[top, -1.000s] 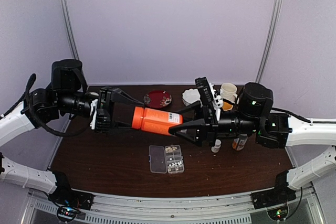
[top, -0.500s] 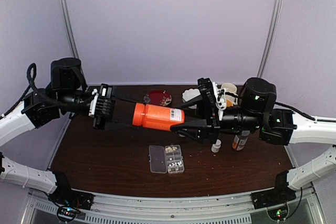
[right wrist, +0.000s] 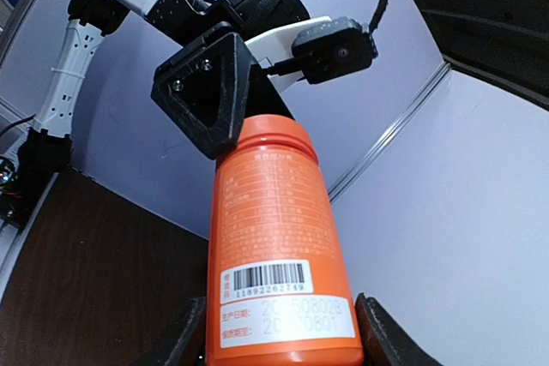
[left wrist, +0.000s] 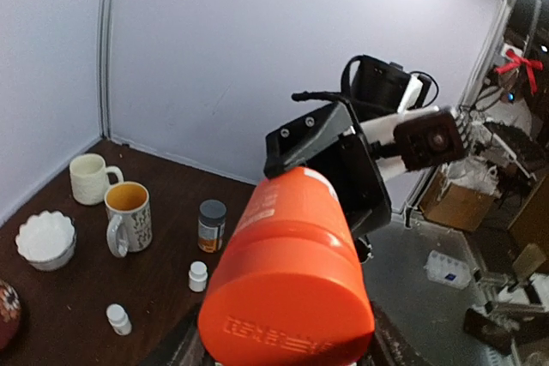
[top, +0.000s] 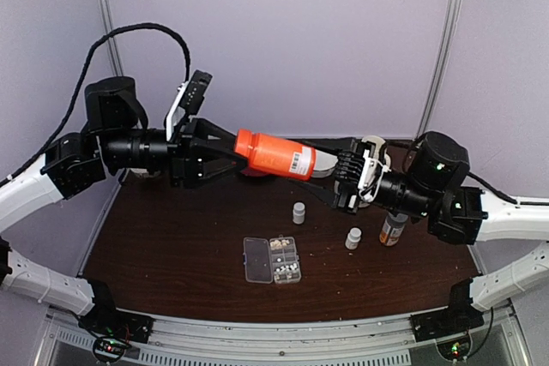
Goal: Sort the pills into containers
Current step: Unscrew the lid of the pill bottle from the pill bottle, then open the lid of the pill bottle, then pour the pill into the compartment of the pill container.
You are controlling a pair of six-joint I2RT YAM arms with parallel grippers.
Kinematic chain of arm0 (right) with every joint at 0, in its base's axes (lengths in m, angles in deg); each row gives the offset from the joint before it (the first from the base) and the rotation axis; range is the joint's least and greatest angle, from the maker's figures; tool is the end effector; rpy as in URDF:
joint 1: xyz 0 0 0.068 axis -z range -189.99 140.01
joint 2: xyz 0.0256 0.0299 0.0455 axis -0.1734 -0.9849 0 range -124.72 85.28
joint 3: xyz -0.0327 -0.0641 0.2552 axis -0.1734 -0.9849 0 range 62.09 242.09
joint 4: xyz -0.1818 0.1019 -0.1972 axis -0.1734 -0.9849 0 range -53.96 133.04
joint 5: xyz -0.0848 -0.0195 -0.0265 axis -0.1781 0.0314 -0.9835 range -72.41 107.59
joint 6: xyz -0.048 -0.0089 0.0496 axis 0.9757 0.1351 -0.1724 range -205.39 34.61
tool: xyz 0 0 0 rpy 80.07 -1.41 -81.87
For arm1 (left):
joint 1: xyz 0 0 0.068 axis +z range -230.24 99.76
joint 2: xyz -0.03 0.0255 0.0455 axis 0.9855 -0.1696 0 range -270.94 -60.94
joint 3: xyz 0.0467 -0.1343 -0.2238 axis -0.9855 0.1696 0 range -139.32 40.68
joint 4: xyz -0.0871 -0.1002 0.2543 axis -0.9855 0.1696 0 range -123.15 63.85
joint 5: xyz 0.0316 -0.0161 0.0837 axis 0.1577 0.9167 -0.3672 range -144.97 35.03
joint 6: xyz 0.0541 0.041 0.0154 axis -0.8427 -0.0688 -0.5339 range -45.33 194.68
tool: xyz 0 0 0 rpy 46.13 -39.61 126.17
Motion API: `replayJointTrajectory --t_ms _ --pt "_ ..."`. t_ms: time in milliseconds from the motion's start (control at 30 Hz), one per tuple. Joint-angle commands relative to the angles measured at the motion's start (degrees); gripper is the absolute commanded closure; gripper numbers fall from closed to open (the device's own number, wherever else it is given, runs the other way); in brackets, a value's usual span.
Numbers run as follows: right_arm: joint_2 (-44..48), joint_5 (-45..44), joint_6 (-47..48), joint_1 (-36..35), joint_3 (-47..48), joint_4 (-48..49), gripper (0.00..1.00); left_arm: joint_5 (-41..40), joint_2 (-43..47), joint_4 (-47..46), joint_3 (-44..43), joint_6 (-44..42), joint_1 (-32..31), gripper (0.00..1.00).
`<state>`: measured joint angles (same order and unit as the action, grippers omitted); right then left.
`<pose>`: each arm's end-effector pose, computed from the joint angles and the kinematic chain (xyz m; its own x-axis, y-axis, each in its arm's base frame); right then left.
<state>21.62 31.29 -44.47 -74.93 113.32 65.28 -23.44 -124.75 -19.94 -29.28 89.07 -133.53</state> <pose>0.1200 0.2884 0.3650 0.6957 -0.0145 -0.7182 -0.6925 0.2522 -0.6759 0.1511 -0.2521 0.4171 -0.3182 0.0723 -0.9453 0.9441 0.1150 -0.3090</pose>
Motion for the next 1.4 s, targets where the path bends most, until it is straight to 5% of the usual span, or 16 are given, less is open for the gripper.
replayJointTrajectory --t_ms 0,67,233,433,700,900,1100,1367 --pt "0.53 -8.83 8.21 0.02 -6.28 12.4 1.0 -10.48 -0.14 5.22 -5.44 25.4 0.1 1.0" --pt "0.71 -10.2 9.07 -0.02 -8.05 15.48 1.0 -10.78 -0.62 8.37 -6.23 33.73 1.1 1.0" --pt "0.81 -11.71 10.52 -0.11 -11.22 20.96 1.0 -4.96 1.6 -1.82 -0.76 51.1 3.83 1.0" --pt "1.24 -12.15 9.22 -0.17 -14.0 27.45 1.0 -2.16 3.25 -3.45 0.2 56.33 7.94 1.0" --pt "4.76 -10.82 -7.76 -0.15 -16.58 23.78 1.0 -12.34 3.72 19.11 -3.34 32.01 10.19 1.0" --pt "8.53 -9.91 -24.0 -0.09 -24.63 24.48 1.0 -21.25 5.17 21.78 8.09 23.17 12.6 0.96" --pt "9.08 -9.72 -36.31 -0.26 -34.83 29.82 1.0 -26.29 -2.9 24.34 13.14 16.71 12.59 0.97" --pt "7.32 -10.0 -45.09 1.64 -40.21 27.59 1.0 -26.28 -9.1 14.98 19.54 15.98 11.67 1.0"
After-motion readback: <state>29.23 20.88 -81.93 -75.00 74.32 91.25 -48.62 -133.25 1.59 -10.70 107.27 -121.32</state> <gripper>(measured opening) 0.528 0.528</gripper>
